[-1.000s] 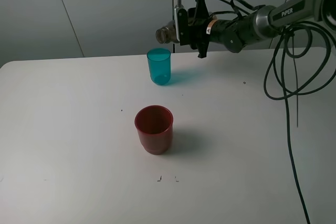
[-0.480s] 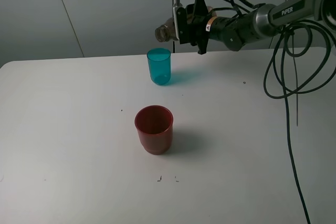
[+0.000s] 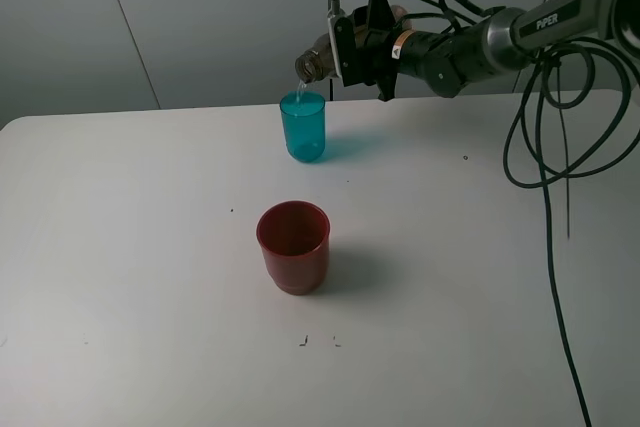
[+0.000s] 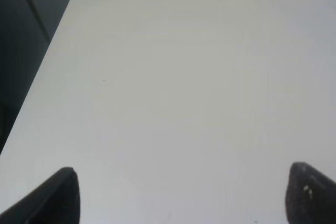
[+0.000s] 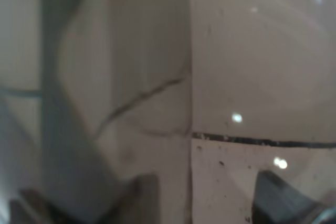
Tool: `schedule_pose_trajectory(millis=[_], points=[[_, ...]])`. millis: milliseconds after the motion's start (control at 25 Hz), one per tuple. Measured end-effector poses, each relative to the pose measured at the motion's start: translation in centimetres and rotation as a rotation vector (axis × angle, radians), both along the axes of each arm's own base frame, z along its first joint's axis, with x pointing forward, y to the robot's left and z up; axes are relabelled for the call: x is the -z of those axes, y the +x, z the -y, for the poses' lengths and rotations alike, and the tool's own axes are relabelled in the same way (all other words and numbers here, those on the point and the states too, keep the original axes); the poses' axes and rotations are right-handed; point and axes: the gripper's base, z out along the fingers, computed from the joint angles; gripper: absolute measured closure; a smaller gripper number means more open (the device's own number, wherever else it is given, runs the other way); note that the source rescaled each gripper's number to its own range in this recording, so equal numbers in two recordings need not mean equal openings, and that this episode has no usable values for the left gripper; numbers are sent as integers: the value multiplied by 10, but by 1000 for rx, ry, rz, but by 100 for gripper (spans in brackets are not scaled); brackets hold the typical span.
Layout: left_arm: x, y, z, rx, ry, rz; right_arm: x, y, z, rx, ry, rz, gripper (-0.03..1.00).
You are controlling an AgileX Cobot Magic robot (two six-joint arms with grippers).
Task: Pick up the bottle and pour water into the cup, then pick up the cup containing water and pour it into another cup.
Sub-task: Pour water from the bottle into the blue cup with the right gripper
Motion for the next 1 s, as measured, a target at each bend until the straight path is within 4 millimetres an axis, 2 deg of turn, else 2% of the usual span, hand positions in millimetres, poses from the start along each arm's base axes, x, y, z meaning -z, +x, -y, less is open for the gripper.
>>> schedule_pose_trajectory(millis=[1000], points=[[0,0,0,2,4,0,-2,1,1,-10,-81,65,97]])
